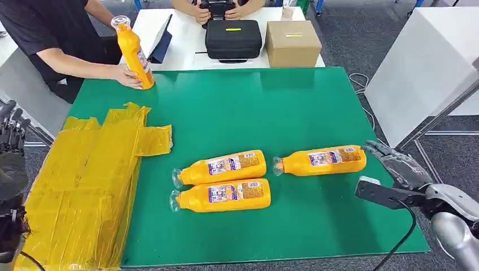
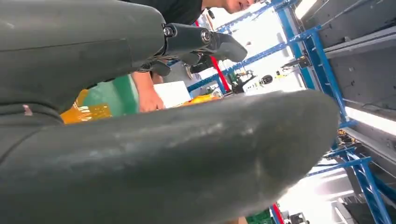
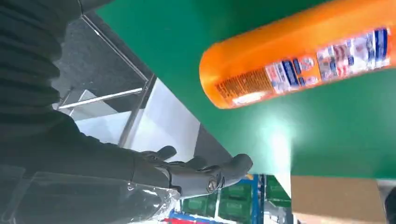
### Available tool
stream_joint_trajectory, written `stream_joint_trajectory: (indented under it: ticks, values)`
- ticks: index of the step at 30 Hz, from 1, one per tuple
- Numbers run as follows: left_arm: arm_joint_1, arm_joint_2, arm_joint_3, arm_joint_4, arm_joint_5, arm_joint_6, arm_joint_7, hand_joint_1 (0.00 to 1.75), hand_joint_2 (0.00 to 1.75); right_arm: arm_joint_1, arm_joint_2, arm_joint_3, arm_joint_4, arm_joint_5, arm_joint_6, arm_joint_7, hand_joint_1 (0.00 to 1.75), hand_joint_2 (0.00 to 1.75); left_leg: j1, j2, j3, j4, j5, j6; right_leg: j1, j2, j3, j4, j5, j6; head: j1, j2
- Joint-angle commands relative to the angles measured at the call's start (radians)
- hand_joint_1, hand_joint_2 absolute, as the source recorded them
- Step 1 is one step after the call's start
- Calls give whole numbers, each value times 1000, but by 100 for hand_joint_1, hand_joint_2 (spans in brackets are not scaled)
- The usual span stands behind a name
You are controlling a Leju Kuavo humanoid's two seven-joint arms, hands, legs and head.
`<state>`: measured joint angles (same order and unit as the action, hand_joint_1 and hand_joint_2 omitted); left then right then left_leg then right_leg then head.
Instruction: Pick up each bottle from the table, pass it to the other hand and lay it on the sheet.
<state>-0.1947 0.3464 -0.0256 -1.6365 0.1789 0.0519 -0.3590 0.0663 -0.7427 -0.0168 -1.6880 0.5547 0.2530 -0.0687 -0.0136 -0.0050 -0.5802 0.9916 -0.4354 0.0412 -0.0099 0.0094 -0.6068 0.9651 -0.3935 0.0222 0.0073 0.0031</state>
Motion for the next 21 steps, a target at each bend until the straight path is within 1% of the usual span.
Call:
stream_joint_trajectory:
  ticks: [1, 3, 4, 11, 13, 14, 15, 16, 18, 19, 20, 21]
  values:
    - [-52, -13, -10, 60, 10, 2, 15, 0, 0, -154, 43, 72, 93, -9, 28, 6, 0, 175, 1, 1, 5, -1, -1, -3, 1, 0, 5, -2, 0, -1, 0, 0]
    - [-51, -13, -10, 60, 10, 2, 15, 0, 0, -149, 41, 71, 92, -9, 28, 6, 0, 175, 2, -1, 7, -1, -1, -3, 2, -2, 7, -3, -2, -1, 0, 0]
    - [-51, -13, -10, 60, 10, 2, 15, 0, 0, -149, 41, 71, 92, -9, 28, 6, 0, 175, 1, -1, 5, -1, -1, -3, 1, -2, 5, -2, -1, -1, 0, 0]
    - [-51, -18, -9, 58, 10, 2, 15, 0, 0, -156, 38, 64, 92, -24, 23, 10, 0, 175, 2, 0, 8, -1, -3, -4, 2, -1, 8, -2, -2, -1, 0, 0]
    - [-53, -24, -11, 62, 10, 1, 15, 0, 0, -175, 31, 70, 115, -39, 23, 9, 0, 175, 1, 0, 3, -1, -1, -2, 1, -1, 3, -1, 0, 0, 0, 0]
    - [-63, -30, -16, 72, 10, 1, 15, 0, 0, -199, 23, 79, 138, -50, 25, 3, 0, 175, 1, 0, 6, -1, -1, -3, 1, -1, 6, -2, -1, -1, 0, 0]
    - [-75, -33, -21, 82, 9, 0, 15, 0, 0, -215, 21, 87, 152, -55, 26, 0, 0, 175, 1, 0, 3, -1, -1, -2, 1, -1, 4, -1, 0, 0, 0, 0]
    - [-88, -34, -28, 91, 6, -1, 19, 0, 0, -230, 21, 93, 164, -56, 25, -1, 0, 175, 1, 0, 6, -1, -2, -3, 1, -1, 7, -2, -1, -1, 0, 0]
    - [-119, -44, -39, 108, 2, -3, 29, 0, 0, -253, 11, 114, 184, -60, 31, -6, 0, 175, 1, 0, 3, 0, 0, -2, 1, -1, 4, -1, 0, 0, 0, 0]
    - [-131, -43, -44, 112, -1, -1, 38, 0, 0, -260, 7, 124, 188, -61, 34, -7, 0, 175, 1, -1, 5, 0, -1, -3, 1, -2, 6, -1, -1, -1, 0, 0]
    - [-139, -42, -45, 113, -1, 1, 43, 0, 0, -268, 0, 139, 189, -57, 42, -7, 0, 175, 1, -1, 3, 0, 0, -2, 1, -2, 4, -2, 0, 0, 0, 0]
    - [-149, -42, -41, 116, 0, 4, 47, 0, 0, -305, -7, 169, 205, -48, 58, -5, 0, 175, 1, -2, 3, -1, 0, -2, 1, -2, 4, -1, 0, 0, 0, 0]
